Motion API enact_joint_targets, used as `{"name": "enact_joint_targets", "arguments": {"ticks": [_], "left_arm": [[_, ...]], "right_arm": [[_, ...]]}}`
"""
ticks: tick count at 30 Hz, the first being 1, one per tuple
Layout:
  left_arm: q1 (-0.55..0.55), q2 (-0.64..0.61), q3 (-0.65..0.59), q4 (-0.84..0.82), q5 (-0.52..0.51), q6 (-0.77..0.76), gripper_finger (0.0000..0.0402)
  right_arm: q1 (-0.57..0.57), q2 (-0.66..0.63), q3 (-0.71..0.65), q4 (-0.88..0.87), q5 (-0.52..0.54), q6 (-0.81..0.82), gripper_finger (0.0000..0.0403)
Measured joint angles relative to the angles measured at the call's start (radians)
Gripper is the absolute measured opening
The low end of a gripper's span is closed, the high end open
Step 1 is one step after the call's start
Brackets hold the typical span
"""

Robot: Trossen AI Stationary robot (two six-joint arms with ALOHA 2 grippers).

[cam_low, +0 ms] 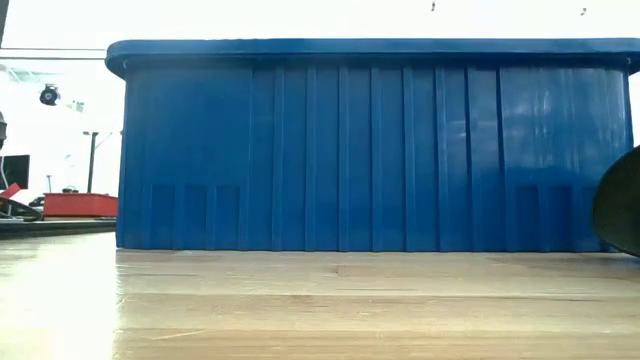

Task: Pick and place slides into bin
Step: Put the pink slides into the blue bin

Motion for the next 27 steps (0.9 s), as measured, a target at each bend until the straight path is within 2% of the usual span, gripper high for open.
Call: {"name": "enact_joint_targets", "arguments": {"ticks": [6,10,12,15,18,20,22,27], "left_arm": [[0.001,-0.078,-0.002,0.007,-0.001,-0.015,0.0196],[0.001,-0.100,-0.002,0.006,0.009,-0.078,0.0196],[0.001,-0.103,-0.002,0.007,0.045,-0.126,0.0196],[0.001,-0.098,-0.002,0.010,0.183,-0.222,0.0196],[0.001,-0.079,-0.002,0.019,0.411,-0.313,0.0196],[0.000,-0.056,-0.002,0.018,0.546,-0.346,0.0196],[-0.002,-0.033,-0.002,0.005,0.616,-0.366,0.0196],[-0.014,0.041,-0.003,-0.050,0.642,-0.352,0.0196]], "right_arm": [[0.000,-0.009,-0.001,0.309,-0.333,-0.243,0.0031],[0.000,-0.010,-0.003,0.311,-0.527,-0.376,0.0031],[-0.001,-0.006,-0.003,0.311,-0.635,-0.448,0.0031],[-0.001,-0.003,-0.003,0.311,-0.803,-0.575,0.0031],[0.000,0.000,-0.003,0.292,-0.956,-0.681,0.0031],[-0.004,0.001,-0.003,0.257,-1.004,-0.712,0.0031],[-0.014,0.001,-0.003,0.199,-1.016,-0.705,0.0031],[-0.063,0.010,-0.005,0.095,-0.990,-0.554,0.0031]]}}
